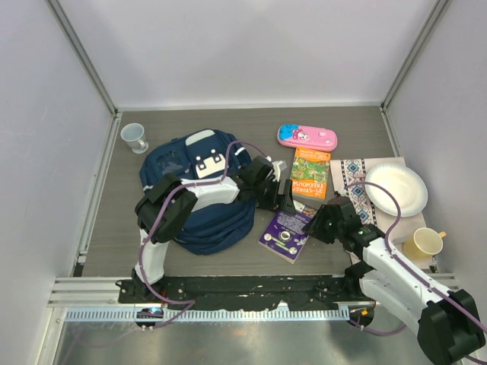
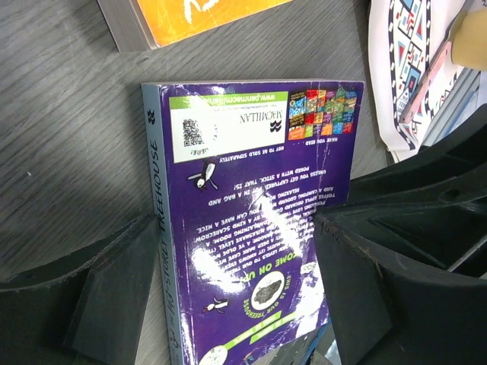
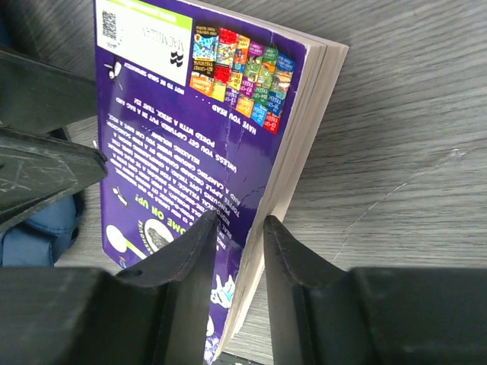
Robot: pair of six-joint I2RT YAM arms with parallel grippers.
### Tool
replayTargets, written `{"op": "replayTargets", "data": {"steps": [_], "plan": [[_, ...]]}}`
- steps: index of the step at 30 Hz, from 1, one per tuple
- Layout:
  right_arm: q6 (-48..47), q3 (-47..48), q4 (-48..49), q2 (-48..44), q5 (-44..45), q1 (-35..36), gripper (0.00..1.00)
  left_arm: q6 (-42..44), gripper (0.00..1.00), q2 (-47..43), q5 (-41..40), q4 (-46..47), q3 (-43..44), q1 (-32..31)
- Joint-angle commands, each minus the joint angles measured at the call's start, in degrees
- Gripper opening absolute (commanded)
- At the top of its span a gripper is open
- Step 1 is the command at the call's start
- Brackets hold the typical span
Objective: Pack the student bag
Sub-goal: Pick up the book from the center of the board.
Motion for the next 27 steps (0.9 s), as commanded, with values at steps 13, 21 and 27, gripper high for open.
{"op": "replayTargets", "data": {"steps": [13, 21, 27], "plan": [[5.1, 0.1, 16.9, -0.9, -2.9, 0.5, 0.40, -1.2, 0.82, -0.6, 7.4, 5.4, 1.3, -2.1], [8.8, -2.8, 21.3, -0.8, -4.1, 0.6, 0.40, -1.5, 0.82, -0.6, 7.6, 6.1, 1.0, -2.1], [10.5, -4.0, 25.2, -0.9, -3.3, 0.5, 0.40, -1.5, 0.78, -0.7, 8.1, 6.4, 1.0, -2.2]]}}
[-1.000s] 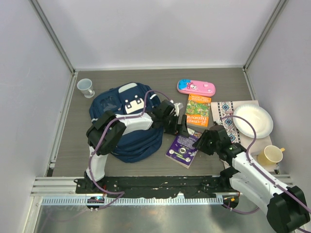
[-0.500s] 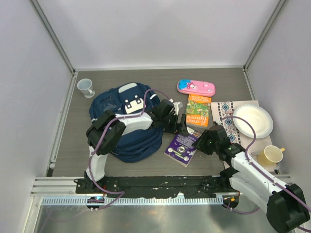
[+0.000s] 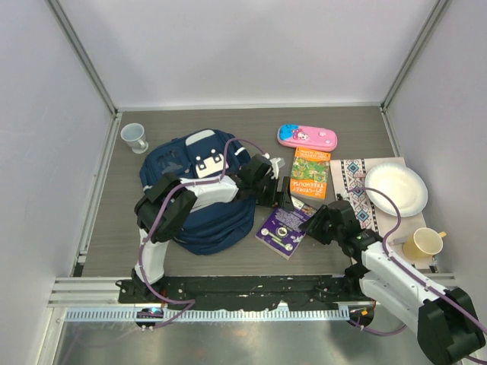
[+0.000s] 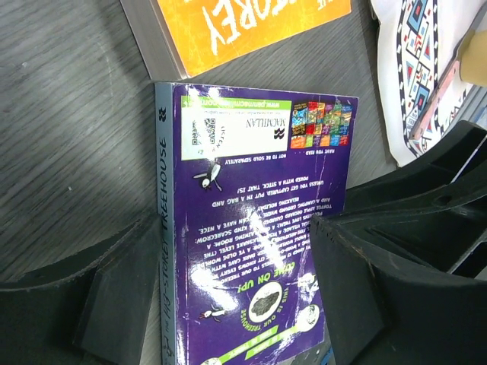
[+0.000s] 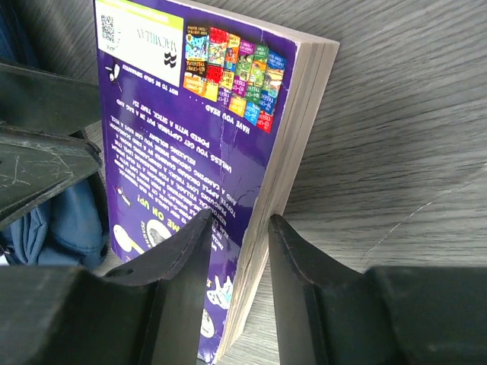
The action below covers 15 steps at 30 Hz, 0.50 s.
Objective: Pack the student bag
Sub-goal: Pick up the book from the center of the board.
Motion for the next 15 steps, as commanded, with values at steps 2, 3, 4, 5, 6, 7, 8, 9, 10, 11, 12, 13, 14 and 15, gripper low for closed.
{"op": "replayTargets", "data": {"steps": [2, 3, 4, 5, 6, 7, 8, 9, 10, 11, 12, 13, 14, 15], "plan": [[4.8, 0.3, 17.5, -1.6, -2.8, 0.6, 0.37, -2.7, 0.78, -0.7, 10.3, 5.3, 0.9, -2.8], [4.9, 0.2, 18.5, -2.6, -2.8, 0.5, 0.36, -2.7, 0.77, -0.7, 10.3, 5.3, 0.9, -2.8], [4.7, 0.2, 19.2, -3.1, -3.2, 0.5, 0.36, -2.7, 0.77, -0.7, 10.4, 5.3, 0.9, -2.8], [4.2, 0.4, 19.9, -3.3, -4.2, 0.5, 0.37, -2.7, 0.77, -0.7, 10.3, 5.3, 0.7, -2.8], [3.9, 0.9, 18.9, -4.0, -4.4, 0.6, 0.37, -2.7, 0.77, -0.7, 10.3, 5.3, 0.6, -2.9], [3.6, 2.0, 17.8, -4.2, -4.2, 0.6, 0.37, -2.7, 0.77, -0.5, 10.3, 5.3, 0.6, -2.8], [3.1, 2.5, 16.5, -4.7, -3.4, 0.5, 0.37, -2.8, 0.77, -0.6, 10.3, 5.3, 0.6, -2.8], [2.9, 2.7, 15.0, -5.0, -3.1, 0.5, 0.37, -2.9, 0.76, -0.5, 10.4, 5.4, 0.6, -2.8], [2.8, 2.7, 14.8, -5.7, -2.9, 0.5, 0.37, -3.0, 0.76, -0.5, 10.4, 5.5, 0.6, -2.9], [3.1, 2.5, 14.9, -6.2, -2.6, 0.5, 0.37, -3.0, 0.76, -0.5, 10.4, 5.6, 0.6, -2.8], [3.4, 2.3, 15.1, -6.3, -2.5, 0.5, 0.37, -3.0, 0.76, -0.5, 10.5, 5.6, 0.7, -2.8], [3.7, 1.7, 15.3, -6.3, -2.5, 0.6, 0.37, -3.0, 0.76, -0.5, 10.6, 5.7, 0.8, -2.9], [3.9, 1.5, 15.5, -6.3, -2.3, 0.5, 0.37, -3.1, 0.76, -0.5, 10.7, 5.8, 0.8, -2.8], [4.6, 1.1, 16.2, -6.0, -2.3, 0.5, 0.37, -3.1, 0.76, -0.5, 10.7, 6.0, 0.8, -2.8]]}}
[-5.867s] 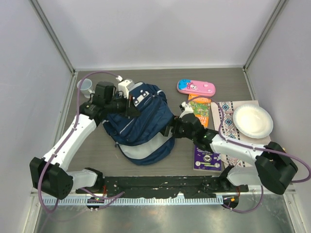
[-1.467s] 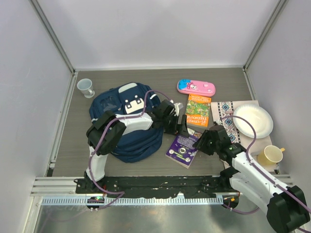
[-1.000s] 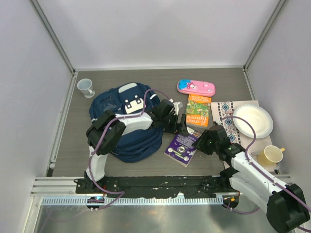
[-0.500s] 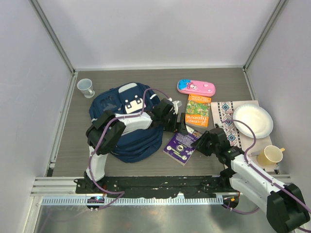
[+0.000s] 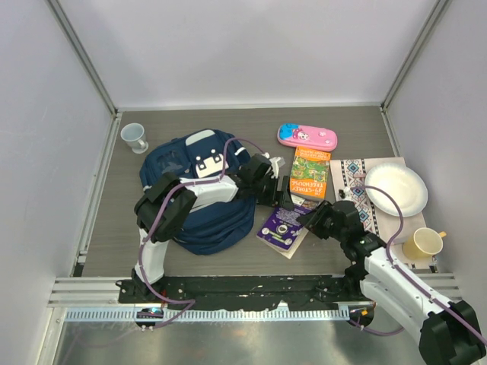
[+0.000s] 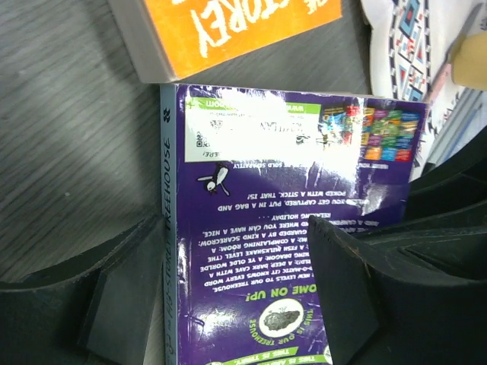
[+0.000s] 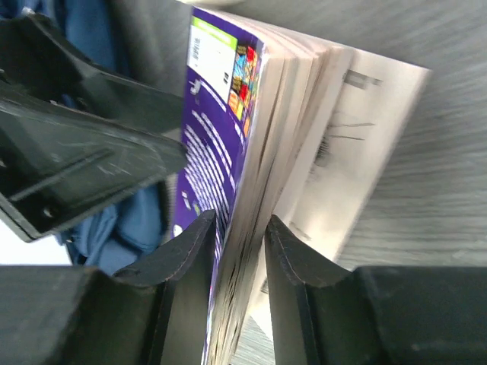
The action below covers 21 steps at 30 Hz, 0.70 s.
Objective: Pack the student bag
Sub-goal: Pick up the book from the center of the board.
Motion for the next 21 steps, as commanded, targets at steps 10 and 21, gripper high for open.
{"op": "replayTargets", "data": {"steps": [10, 21], "plan": [[1.9, 3.3, 5.6, -0.1, 3.0, 0.5, 0.09, -3.3, 0.75, -2.0, 9.7, 5.2, -0.5, -3.1], [-3.9, 11.8, -8.7, -6.4, 10.0, 0.5, 0.01, -2.1, 0.87, -10.4, 0.0, 2.6, -2.8, -1.5]]}}
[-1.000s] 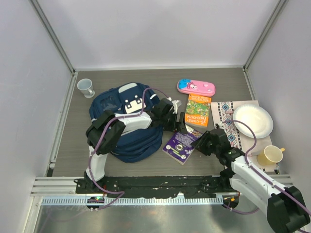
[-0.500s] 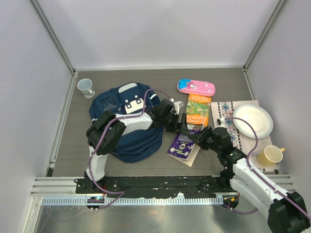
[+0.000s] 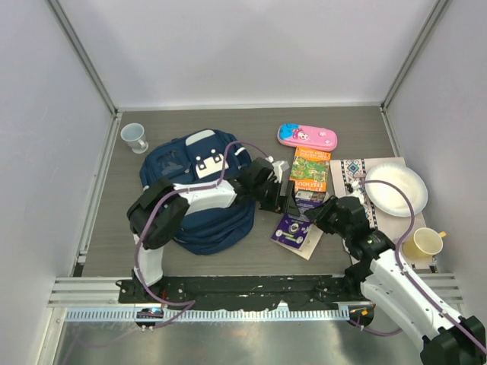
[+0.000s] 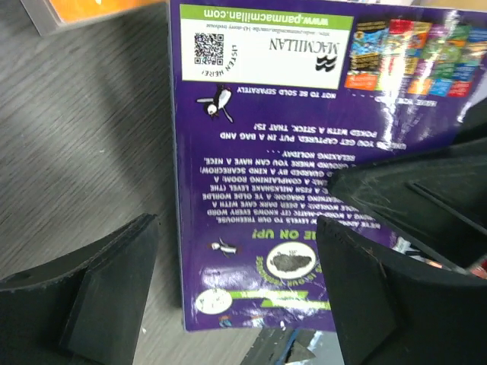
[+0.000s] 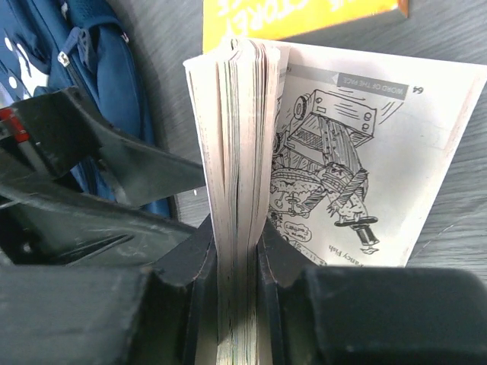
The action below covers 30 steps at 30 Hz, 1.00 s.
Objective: Pack the student bag
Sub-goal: Pick up the book from the center of the board.
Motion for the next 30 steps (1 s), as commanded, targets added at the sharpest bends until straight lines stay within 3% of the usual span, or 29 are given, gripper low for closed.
{"op": "replayTargets", "data": {"steps": [1, 6, 10, 15, 23, 30], "plan": [[-2.7, 6.4, -0.4, -1.3, 3.0, 0.2, 0.01, 0.8, 0.88, -9.0, -3.0, 1.4, -0.2, 0.7], [-4.8, 9.0, 3.1, -2.8, -0.4, 0.1, 0.01, 3.9, 0.98, -17.6, -6.1, 0.5, -2.0, 3.5], [-5.6, 11.8, 9.6, -1.4, -7.5, 0.1, 0.01, 2.2, 1.00, -23.9, 0.1, 5.4, -7.4, 9.4], [-3.9, 12.7, 26.1, 3.8, -17.7, 0.1, 0.01, -0.6, 1.00, -27.9, 8.3, 13.4, -12.4, 15.1], [2.4, 13.0, 48.9, 14.6, -32.4, 0.1, 0.01, -8.4, 1.00, -29.3, 14.0, 30.1, -18.2, 16.5], [2.2, 12.8, 54.1, 18.8, -36.8, 0.0, 0.01, -9.5, 1.00, -30.1, 15.2, 34.5, -19.7, 16.7]]}}
